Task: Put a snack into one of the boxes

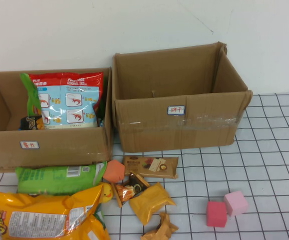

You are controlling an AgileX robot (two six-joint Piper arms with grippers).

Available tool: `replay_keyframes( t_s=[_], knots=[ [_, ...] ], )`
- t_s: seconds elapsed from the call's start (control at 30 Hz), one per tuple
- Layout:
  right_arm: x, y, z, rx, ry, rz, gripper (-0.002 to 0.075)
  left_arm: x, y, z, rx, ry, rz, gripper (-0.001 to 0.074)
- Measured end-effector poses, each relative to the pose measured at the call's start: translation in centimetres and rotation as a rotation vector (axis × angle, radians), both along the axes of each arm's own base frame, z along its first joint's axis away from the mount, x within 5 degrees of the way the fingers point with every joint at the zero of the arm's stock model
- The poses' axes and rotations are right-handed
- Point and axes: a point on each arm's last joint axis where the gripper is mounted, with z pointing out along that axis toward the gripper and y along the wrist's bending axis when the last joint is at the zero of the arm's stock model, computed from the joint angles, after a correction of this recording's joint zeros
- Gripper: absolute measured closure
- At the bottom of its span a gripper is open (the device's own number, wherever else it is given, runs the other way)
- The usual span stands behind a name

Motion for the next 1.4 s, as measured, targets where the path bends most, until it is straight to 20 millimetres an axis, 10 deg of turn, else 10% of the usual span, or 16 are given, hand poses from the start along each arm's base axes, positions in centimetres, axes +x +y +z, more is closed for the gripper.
replay_keyframes(
  t_s=[0.33,0.53,0.93,1.4],
  knots=[
    [0.3,0.8,1.6,0.478,-0.100,-0.026,0.0727,0.0,0.5,1.8,0.072,-0.120,0.047,0.0738],
    [0.3,0.8,1.7,0.427,-0.122,-0.017,0.0727,-0.4,-0.6,7.5,0.400,-0.176,-0.095,0.0738],
    [0.1,1.3,1.2,0.313,-0.075,0.065,0.0727,4.3,0.1,14.1,0.907,0.293,-0.386,0.0711],
    [0.0,1.4,1.1,0.293,-0.069,0.079,0.0727,13.8,1.2,8.7,0.750,0.749,-0.396,0.0097]
  ],
)
